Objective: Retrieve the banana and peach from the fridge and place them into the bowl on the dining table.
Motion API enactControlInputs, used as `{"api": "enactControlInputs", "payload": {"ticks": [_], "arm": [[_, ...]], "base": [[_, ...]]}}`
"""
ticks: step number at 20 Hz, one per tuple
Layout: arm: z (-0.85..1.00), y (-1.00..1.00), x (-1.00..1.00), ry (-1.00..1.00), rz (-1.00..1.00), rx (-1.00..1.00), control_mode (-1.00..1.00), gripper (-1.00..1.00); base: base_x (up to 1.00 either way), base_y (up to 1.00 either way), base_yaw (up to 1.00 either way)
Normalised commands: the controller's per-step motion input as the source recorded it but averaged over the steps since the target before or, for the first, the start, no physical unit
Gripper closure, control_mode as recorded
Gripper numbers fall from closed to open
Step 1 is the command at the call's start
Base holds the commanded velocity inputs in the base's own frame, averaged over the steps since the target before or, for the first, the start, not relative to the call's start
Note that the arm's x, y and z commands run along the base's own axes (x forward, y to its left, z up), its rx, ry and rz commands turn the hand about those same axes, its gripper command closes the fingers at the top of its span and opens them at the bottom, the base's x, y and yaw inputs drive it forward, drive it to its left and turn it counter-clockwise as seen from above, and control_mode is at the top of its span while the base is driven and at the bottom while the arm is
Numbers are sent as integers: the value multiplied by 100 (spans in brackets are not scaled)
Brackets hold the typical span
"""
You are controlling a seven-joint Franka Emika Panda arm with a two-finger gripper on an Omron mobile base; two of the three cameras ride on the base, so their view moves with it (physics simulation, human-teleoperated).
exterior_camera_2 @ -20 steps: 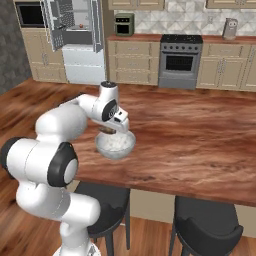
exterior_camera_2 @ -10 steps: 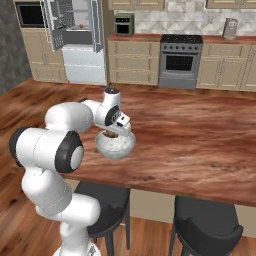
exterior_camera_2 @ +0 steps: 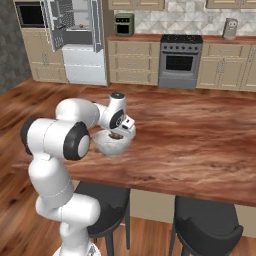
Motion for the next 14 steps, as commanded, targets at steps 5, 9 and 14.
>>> {"api": "enactControlInputs", "payload": {"ticks": [5, 9, 14], "arm": [[-4, 0, 11, 0, 0, 0, -100, -100], [2, 0, -38, -3, 0, 0, -100, -100], [25, 0, -63, -12, 0, 0, -100, -100]], "base": [[0, 0, 0], [0, 0, 0], [0, 0, 0]]}}
